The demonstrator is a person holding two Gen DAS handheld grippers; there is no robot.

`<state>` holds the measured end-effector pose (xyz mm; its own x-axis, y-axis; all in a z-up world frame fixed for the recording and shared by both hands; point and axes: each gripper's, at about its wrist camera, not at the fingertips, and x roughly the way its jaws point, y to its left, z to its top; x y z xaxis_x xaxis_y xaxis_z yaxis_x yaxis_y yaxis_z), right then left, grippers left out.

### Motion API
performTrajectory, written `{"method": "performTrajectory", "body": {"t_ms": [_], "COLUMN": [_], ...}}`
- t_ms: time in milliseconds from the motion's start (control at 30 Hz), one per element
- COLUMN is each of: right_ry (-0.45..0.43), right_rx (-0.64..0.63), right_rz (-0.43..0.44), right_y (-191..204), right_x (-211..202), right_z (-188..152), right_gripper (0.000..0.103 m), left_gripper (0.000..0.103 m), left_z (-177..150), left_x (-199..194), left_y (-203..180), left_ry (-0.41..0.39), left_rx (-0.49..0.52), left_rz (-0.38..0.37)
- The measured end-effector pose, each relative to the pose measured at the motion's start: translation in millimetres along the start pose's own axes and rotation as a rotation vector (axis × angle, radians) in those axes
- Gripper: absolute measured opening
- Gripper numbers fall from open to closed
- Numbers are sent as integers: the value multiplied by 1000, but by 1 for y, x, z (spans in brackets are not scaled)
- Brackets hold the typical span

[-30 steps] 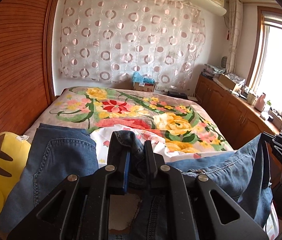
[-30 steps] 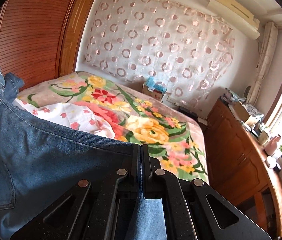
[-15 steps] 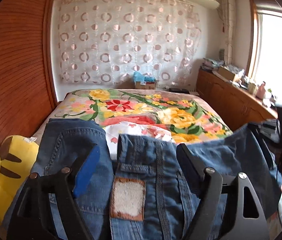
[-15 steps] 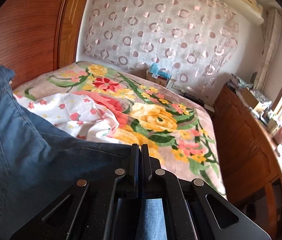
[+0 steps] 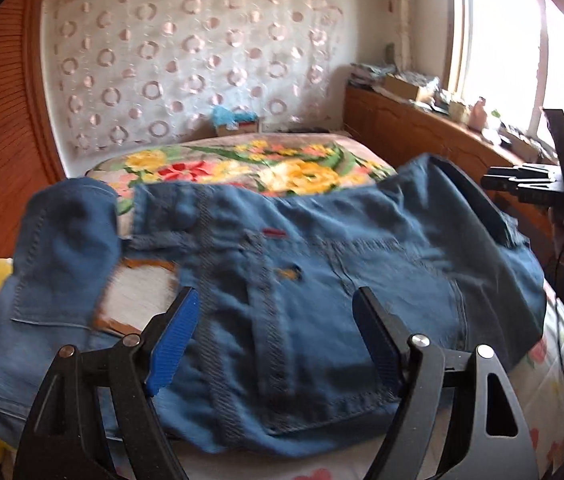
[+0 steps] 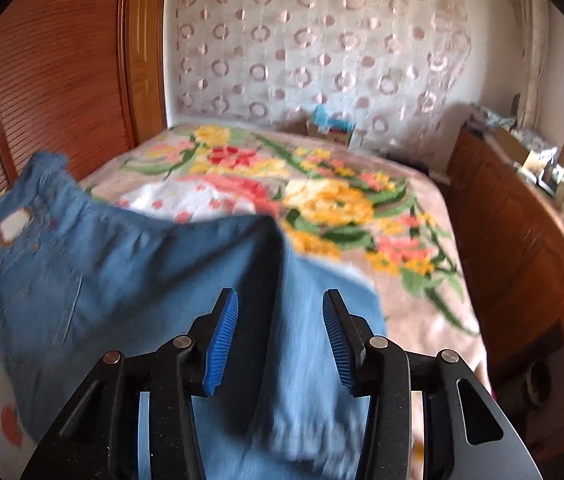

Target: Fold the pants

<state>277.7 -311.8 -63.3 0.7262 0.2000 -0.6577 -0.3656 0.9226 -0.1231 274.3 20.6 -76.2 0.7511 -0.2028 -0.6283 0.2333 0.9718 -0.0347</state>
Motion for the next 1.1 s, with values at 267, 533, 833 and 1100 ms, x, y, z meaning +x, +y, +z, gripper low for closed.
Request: {"method": "performTrajectory", "body": {"t_ms": [267, 533, 833, 1100], "right_ry": [115, 189, 119, 137], "right_rx": [9, -50, -60, -45], "right_rz": [14, -21, -168, -276], "right_y": [-14, -8, -34, -60], "right_x": [0, 18, 8, 32], "right_z": [-20, -15, 24, 55], "right_gripper": [46, 20, 7, 7], "left_gripper": [79, 80, 81, 81], "left_z": [-12, -14, -15, -14], "left_x": [24, 34, 37, 38], "left_y": [-15, -16, -15, -15], "left_ry": [83, 102, 121, 124], "left_rx": [27, 22, 20, 22], "left_rz": [-22, -24, -28, -27]}}
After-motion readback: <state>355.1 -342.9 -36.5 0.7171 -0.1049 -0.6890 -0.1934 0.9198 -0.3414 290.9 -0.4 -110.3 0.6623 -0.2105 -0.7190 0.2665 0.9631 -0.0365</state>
